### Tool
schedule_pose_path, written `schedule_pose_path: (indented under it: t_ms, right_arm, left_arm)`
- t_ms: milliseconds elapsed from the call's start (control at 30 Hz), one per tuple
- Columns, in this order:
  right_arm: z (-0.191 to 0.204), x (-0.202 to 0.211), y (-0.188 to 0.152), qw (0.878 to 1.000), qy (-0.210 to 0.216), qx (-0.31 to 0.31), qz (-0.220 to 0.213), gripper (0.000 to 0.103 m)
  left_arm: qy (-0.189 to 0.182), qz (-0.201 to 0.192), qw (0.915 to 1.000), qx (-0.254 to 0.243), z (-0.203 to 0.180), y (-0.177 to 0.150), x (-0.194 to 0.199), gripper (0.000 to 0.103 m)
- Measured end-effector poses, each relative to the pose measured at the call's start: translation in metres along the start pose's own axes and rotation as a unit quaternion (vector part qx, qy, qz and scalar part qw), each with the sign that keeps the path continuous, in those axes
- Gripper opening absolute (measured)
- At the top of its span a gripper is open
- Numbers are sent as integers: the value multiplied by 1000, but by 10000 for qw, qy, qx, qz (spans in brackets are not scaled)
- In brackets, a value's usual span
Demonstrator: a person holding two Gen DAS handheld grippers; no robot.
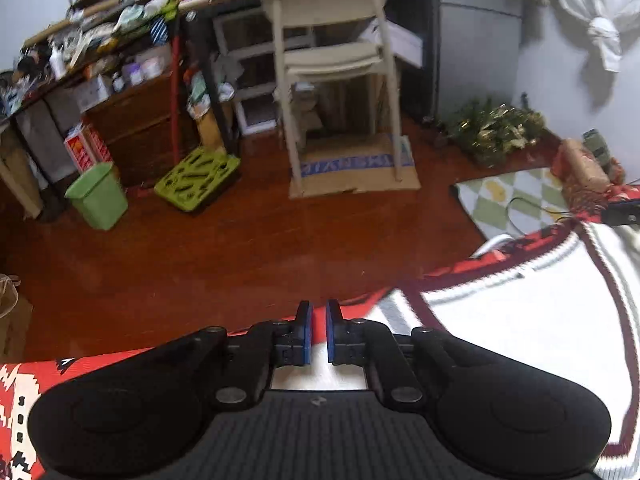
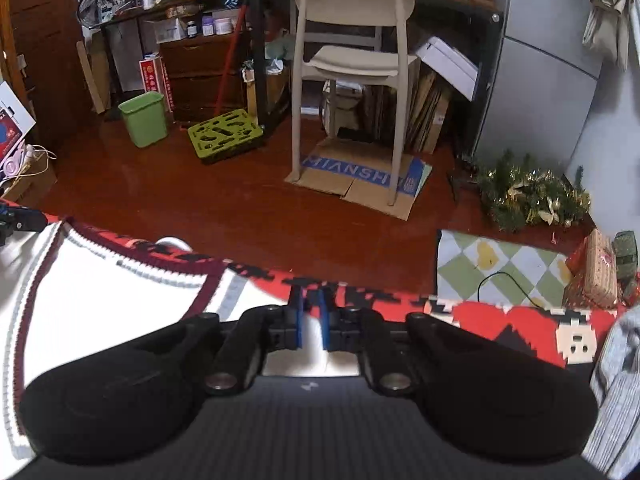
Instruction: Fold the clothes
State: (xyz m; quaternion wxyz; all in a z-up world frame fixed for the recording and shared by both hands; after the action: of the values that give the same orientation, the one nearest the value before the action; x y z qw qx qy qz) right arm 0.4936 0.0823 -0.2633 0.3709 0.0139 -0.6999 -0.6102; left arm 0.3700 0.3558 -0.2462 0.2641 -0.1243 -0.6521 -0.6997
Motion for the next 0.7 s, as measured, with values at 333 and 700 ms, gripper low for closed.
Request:
schedule_pose_path:
  t_ms: [333, 700]
  right_arm:
    - [-11, 48, 19, 9997, 15, -243, -22, 12]
    - [8, 182, -60, 9986, 510, -102, 139, 12]
  left_arm:
    - [-203, -177, 9981, 560, 12, 12, 58, 8]
    - [-744, 13, 9954, 609, -7, -68, 170, 8]
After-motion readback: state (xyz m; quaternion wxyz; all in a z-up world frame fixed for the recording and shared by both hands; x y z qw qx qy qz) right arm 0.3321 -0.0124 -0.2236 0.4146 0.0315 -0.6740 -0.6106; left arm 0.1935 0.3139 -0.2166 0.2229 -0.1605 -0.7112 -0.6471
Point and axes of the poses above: each gripper's, at about its wrist camera, not at the fingertips, and x roughly against the way its jaws point, z to its left, y to its top, the point moved 8 cm from there along -x, roughly the way its jaws point, and after that the axes turned 15 degrees about -z, right-handed, at the moved point
